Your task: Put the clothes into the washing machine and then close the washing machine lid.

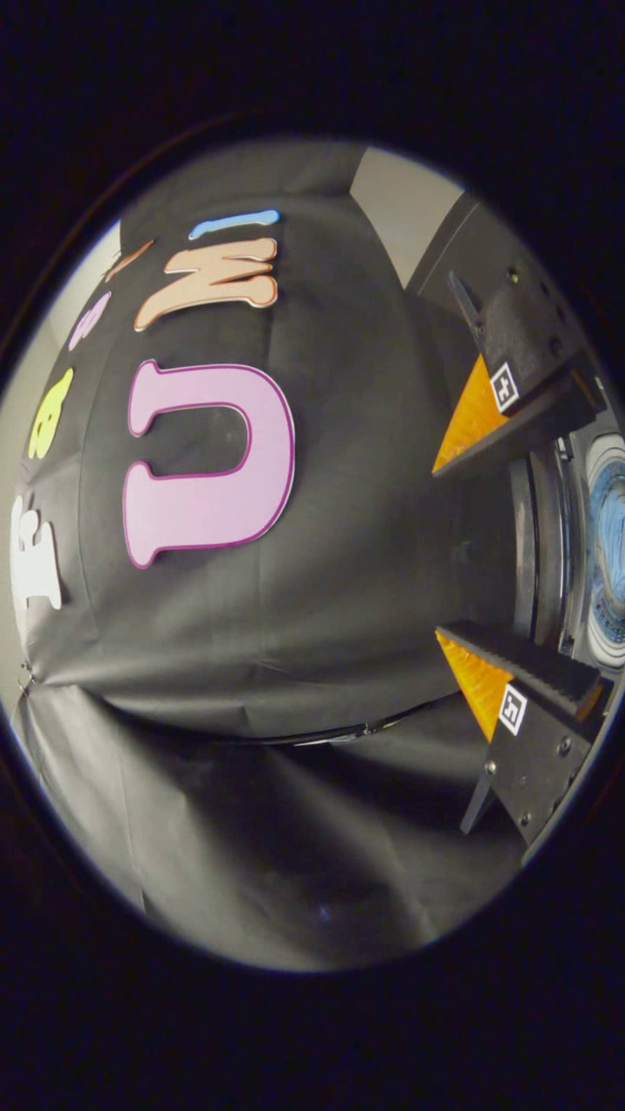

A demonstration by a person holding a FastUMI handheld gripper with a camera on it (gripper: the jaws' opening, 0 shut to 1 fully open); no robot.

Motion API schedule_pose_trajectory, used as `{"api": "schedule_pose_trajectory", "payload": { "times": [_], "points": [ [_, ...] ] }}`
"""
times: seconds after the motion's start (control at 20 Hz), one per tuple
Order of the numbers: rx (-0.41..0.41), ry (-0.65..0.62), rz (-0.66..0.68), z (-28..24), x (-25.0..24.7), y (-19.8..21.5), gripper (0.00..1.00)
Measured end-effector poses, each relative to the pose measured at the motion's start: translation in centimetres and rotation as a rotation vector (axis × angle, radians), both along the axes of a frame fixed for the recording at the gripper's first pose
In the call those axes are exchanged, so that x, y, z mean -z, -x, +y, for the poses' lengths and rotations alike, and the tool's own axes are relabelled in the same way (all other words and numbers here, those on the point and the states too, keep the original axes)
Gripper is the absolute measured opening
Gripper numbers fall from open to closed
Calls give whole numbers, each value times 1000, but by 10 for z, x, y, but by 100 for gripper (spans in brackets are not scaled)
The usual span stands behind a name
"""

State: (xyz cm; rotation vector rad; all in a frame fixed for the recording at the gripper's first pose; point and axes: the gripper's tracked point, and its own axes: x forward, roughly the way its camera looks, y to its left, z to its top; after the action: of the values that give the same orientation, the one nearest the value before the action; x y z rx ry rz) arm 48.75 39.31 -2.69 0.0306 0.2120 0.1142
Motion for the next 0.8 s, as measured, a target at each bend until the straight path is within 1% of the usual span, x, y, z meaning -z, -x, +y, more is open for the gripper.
{"api": "schedule_pose_trajectory", "payload": {
  "times": [0.8],
  "points": [
    [0, 1, -33, -2, 6, 41, 98]
  ]
}}
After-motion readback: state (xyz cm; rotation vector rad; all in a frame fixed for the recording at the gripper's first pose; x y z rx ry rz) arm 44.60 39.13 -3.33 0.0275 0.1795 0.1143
